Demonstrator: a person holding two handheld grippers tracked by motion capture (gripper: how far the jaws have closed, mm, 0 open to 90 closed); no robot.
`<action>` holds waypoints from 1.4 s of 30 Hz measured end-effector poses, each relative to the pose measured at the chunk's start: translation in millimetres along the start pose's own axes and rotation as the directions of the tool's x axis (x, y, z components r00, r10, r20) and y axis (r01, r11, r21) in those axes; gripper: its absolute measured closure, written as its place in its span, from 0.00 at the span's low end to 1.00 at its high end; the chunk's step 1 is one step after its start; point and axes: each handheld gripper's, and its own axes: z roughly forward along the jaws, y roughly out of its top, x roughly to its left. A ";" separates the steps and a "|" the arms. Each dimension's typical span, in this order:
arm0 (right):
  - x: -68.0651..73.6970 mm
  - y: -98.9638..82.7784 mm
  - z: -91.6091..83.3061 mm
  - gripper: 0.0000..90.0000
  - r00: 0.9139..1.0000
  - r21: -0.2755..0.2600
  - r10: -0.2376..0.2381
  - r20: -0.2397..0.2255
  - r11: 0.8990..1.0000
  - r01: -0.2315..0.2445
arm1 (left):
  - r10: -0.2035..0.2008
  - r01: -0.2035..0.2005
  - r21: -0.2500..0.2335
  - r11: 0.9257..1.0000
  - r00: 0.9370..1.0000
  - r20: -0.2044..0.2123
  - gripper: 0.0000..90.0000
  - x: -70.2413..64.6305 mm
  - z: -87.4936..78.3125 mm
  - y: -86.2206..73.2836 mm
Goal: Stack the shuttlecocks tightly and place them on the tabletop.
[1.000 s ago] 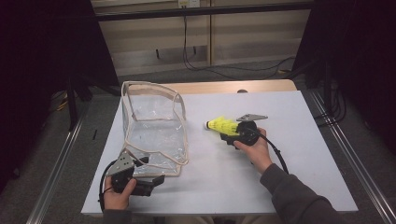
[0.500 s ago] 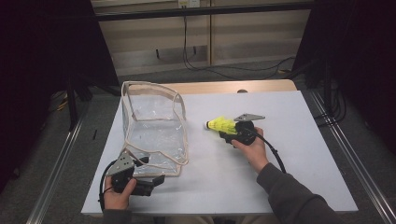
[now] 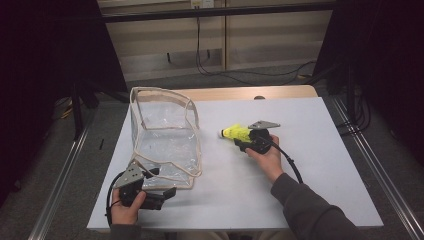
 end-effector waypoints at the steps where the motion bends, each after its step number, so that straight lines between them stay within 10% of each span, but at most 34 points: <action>1: -0.6 0.4 0.4 0.63 1.000 0.000 -0.003 0.006 1.000 0.003 | 0.000 0.000 0.001 1.000 1.000 0.000 0.05 0.1 0.0 0.0; 11: -5.9 2.4 1.0 0.86 1.000 0.001 0.003 0.025 1.000 -0.003 | -0.001 0.001 -0.001 1.000 1.000 0.001 0.05 0.3 -0.1 -0.2; 31: -5.1 5.2 -11.1 0.88 0.994 0.021 -0.077 -0.074 0.997 0.079 | 0.005 -0.005 0.001 1.000 1.000 -0.002 0.05 -0.2 -0.2 0.1; 38: 0.1 2.0 -6.1 0.82 0.993 0.024 -0.076 -0.085 0.997 0.079 | 0.005 -0.005 0.001 1.000 1.000 -0.002 0.05 -0.2 -0.4 0.1; 42: 2.8 2.1 -4.1 0.61 0.996 0.028 -0.066 -0.062 0.997 0.068 | 0.001 -0.001 -0.002 1.000 1.000 -0.001 0.05 -0.3 0.1 -0.1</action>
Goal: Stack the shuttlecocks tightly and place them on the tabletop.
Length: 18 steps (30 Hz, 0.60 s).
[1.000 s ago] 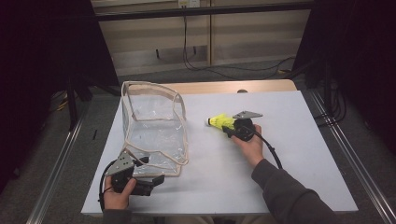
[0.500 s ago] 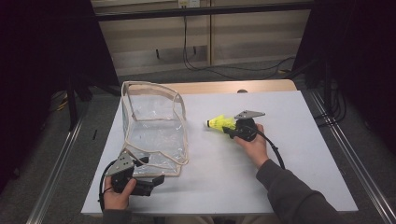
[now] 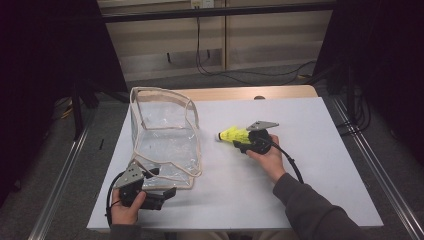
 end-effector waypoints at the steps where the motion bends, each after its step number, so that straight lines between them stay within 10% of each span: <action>1: 0.0 -0.1 0.7 0.60 1.000 -0.001 0.006 0.007 1.000 -0.006 | 0.000 0.000 0.000 1.000 1.000 0.000 0.05 0.1 0.0 0.0; 7: 0.8 -0.9 5.3 0.56 0.998 -0.017 0.023 0.056 1.000 -0.022 | -0.001 0.001 -0.002 1.000 1.000 0.000 0.05 0.1 0.3 -0.2; 18: 5.8 10.1 6.5 0.85 0.995 -0.045 -0.029 0.097 0.998 0.033 | -0.002 0.002 -0.001 1.000 1.000 0.001 0.05 0.2 0.4 -0.4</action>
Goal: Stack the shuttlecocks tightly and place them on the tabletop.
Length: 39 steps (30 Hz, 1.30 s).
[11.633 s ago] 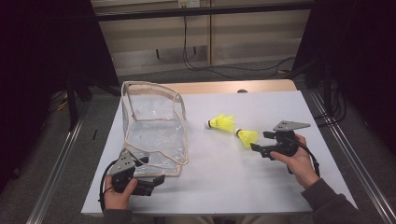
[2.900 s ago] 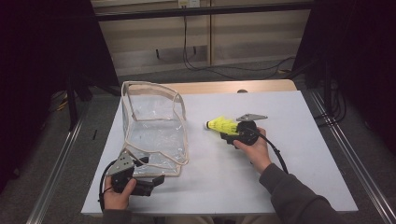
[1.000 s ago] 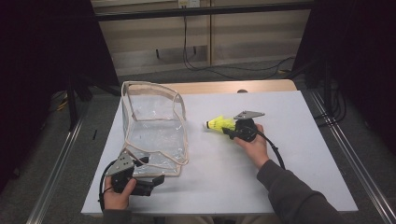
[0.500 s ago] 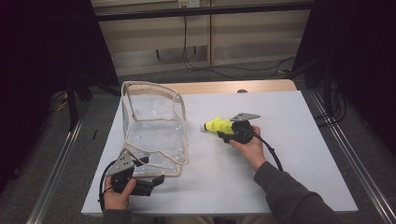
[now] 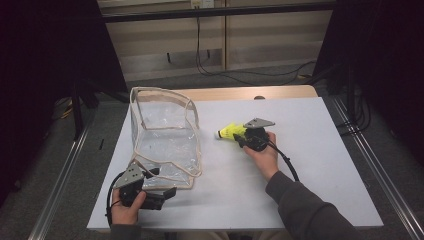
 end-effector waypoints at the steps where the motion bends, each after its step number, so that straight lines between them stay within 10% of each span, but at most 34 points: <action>1: 0.3 0.6 0.5 0.86 1.000 0.000 -0.002 -0.003 1.000 0.002 | 0.001 -0.001 0.002 1.000 1.000 0.003 0.05 0.3 -0.2 0.0; 19: -3.8 2.5 -5.2 0.87 0.993 -0.005 0.016 -0.117 1.000 -0.017 | 0.004 -0.004 0.001 1.000 1.000 -0.002 0.05 -0.1 -0.4 0.1; 39: 5.5 -1.6 2.8 0.71 0.993 0.010 0.028 -0.111 1.000 -0.027 | 0.000 0.000 -0.001 1.000 1.000 -0.001 0.05 -0.4 0.0 0.1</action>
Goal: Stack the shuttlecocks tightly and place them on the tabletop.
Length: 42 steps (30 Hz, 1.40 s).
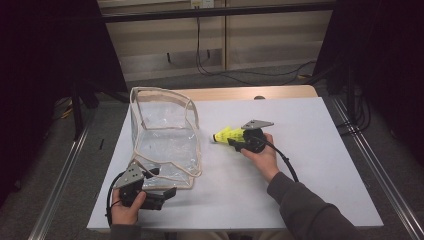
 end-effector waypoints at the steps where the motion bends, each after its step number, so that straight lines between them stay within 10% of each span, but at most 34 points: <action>1: 0.7 0.7 0.4 0.70 1.000 -0.002 -0.003 0.008 1.000 0.003 | 0.001 -0.001 0.001 1.000 1.000 0.001 0.05 0.2 -0.2 0.0; 9: 1.6 3.0 3.8 0.85 0.999 -0.001 -0.024 0.040 1.000 0.024 | 0.001 -0.001 0.001 1.000 1.000 0.002 0.05 0.2 -0.2 -0.2; 42: -2.3 18.4 -39.3 0.87 0.995 -0.003 -0.016 -0.101 1.000 0.016 | 0.001 -0.001 0.003 1.000 1.000 -0.001 0.04 1.3 0.8 0.6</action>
